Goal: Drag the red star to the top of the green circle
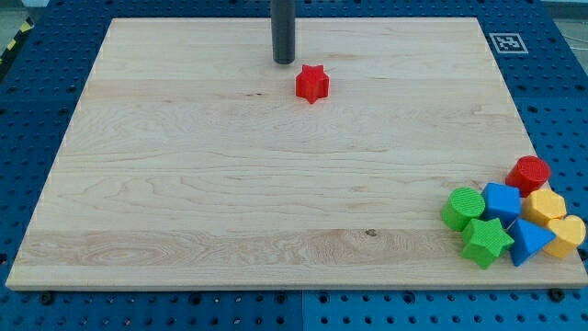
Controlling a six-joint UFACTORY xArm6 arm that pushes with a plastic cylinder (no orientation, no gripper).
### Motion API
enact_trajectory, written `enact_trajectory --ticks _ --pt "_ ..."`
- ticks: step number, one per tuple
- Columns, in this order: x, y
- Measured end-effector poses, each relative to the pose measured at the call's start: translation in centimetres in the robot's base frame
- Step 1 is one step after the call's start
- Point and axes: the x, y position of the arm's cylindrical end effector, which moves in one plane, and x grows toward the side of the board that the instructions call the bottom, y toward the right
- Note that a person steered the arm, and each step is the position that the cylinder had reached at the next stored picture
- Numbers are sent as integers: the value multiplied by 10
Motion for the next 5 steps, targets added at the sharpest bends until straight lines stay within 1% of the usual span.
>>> enact_trajectory --ticks 2,4,5 --pt "27 2" --pt "31 7" --pt "39 13"
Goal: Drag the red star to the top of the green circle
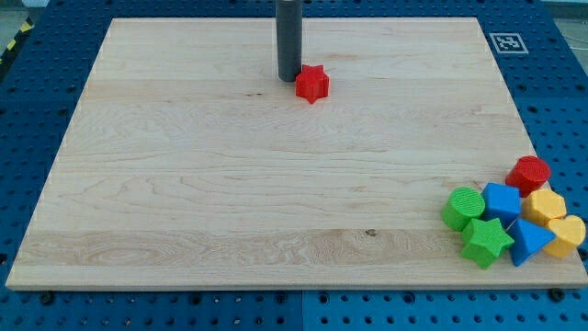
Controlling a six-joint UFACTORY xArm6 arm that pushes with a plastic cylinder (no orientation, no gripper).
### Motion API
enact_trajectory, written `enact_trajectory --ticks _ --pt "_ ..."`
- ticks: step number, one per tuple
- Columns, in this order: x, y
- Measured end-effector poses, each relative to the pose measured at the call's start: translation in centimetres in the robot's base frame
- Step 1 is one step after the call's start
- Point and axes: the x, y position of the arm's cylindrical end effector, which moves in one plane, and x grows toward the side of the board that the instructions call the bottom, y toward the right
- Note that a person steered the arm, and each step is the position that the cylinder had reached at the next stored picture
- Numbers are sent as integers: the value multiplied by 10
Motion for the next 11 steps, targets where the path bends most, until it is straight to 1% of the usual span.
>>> enact_trajectory --ticks 3,4,6,7,9,10,11 --pt "9 28" --pt "9 28" --pt "12 60" --pt "24 60" --pt "34 95" --pt "48 98" --pt "49 98"
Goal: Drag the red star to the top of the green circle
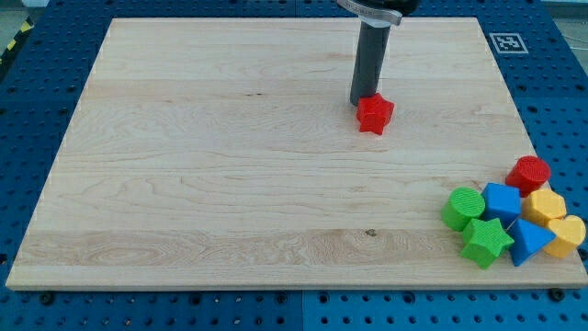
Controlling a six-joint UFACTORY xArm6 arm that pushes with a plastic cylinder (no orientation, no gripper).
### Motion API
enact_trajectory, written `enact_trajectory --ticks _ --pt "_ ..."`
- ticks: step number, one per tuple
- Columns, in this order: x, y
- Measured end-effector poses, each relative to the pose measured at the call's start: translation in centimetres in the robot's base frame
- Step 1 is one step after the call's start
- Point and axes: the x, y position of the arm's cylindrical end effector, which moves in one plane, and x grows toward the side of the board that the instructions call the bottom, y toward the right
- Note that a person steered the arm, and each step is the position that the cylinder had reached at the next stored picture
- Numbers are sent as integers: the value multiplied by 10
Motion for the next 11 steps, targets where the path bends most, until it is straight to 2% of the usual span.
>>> enact_trajectory --ticks 11 --pt "43 37"
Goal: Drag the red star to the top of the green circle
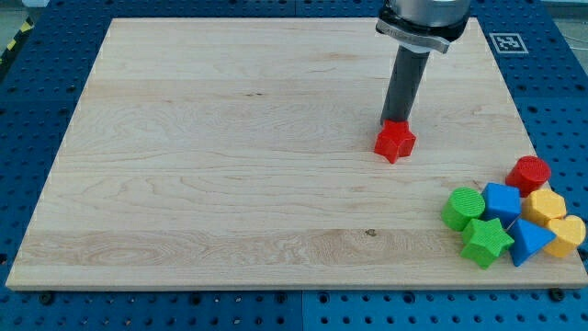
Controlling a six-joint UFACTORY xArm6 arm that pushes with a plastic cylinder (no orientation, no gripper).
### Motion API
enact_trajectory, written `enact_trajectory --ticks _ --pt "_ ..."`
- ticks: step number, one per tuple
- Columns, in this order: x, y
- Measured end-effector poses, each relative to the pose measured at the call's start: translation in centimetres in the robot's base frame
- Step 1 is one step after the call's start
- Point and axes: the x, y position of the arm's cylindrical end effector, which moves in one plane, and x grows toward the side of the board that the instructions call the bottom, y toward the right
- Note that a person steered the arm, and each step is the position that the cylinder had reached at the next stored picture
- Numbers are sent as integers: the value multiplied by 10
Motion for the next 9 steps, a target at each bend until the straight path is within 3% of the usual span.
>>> enact_trajectory --ticks 3,9 --pt "0 -43" --pt "26 -23"
